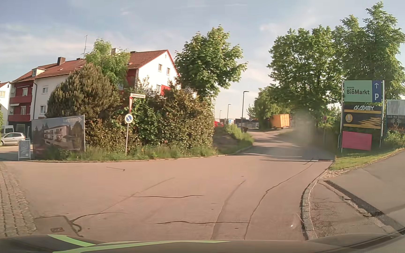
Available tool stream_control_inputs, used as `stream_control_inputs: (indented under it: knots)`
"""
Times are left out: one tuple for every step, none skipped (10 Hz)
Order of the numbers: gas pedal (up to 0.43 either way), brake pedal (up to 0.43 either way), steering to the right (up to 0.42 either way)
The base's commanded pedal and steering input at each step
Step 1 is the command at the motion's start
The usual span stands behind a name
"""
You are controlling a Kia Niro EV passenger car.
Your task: Follow the waypoints while adhering to traffic rules and regulations
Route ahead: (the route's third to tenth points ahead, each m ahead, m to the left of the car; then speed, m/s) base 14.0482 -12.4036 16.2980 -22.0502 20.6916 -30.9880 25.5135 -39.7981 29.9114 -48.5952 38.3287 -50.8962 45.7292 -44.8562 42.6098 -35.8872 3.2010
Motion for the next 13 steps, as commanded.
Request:
stream_control_inputs:
  knots:
    - [0.0,0.0,0.55]
    - [0.067,0.0,0.563]
    - [0.098,0.0,0.576]
    - [0.098,0.0,0.574]
    - [0.098,0.0,0.572]
    - [0.118,0.0,0.569]
    - [0.118,0.0,0.559]
    - [0.118,0.0,0.544]
    - [0.118,0.0,0.538]
    - [0.118,0.0,0.537]
    - [0.13,0.0,0.526]
    - [0.13,0.0,0.512]
    - [0.157,0.0,0.496]
